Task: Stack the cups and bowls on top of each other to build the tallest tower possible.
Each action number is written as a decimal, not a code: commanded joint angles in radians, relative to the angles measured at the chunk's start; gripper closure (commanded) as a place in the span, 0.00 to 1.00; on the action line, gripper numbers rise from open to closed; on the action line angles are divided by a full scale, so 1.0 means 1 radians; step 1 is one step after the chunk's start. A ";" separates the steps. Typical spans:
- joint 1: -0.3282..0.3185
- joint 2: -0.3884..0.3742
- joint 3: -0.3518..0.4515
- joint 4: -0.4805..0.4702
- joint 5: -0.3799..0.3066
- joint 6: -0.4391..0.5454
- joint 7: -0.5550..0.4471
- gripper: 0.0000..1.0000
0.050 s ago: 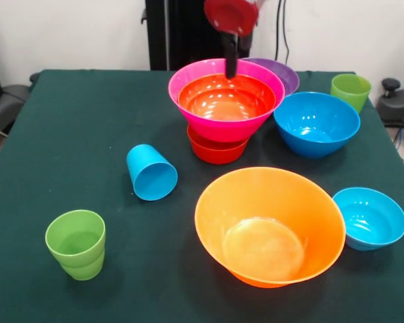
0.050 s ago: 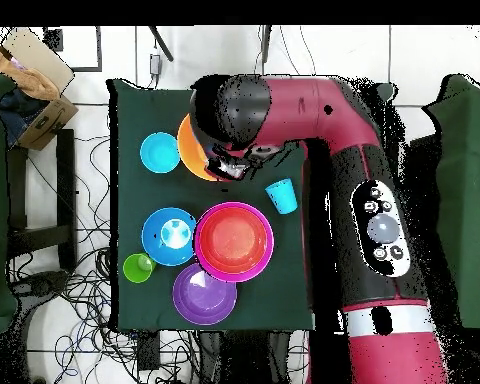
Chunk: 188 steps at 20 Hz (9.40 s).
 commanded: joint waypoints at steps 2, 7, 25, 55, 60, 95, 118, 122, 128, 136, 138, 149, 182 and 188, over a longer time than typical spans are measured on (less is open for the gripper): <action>-0.038 0.035 0.021 -0.234 -0.146 0.150 -0.171 0.00; -0.097 0.113 0.060 -0.319 -0.135 0.159 -0.245 0.00; -0.093 0.292 0.119 -0.538 -0.204 0.171 -0.355 0.00; -0.102 0.157 0.124 -0.511 -0.166 0.360 -0.309 0.00; -0.099 0.123 0.115 -0.451 -0.155 0.324 -0.281 0.00; 0.000 -0.181 -0.006 0.166 0.210 -0.157 0.380 0.00; 0.042 -0.089 -0.008 0.140 0.211 -0.293 0.487 0.00; 0.042 -0.075 -0.023 0.142 0.225 -0.251 0.501 0.00; 0.080 -0.118 -0.081 0.202 0.194 -0.229 0.550 0.00; 0.248 -0.247 -0.260 0.335 0.159 -0.256 0.802 0.00; 0.265 -0.249 -0.280 0.351 0.167 -0.289 0.820 0.00; 0.202 -0.081 -0.229 0.295 0.117 -0.382 0.730 0.00; 0.336 -0.138 -0.317 0.489 0.089 -0.704 0.848 0.00; 0.351 -0.135 -0.334 0.524 0.090 -0.770 0.840 0.00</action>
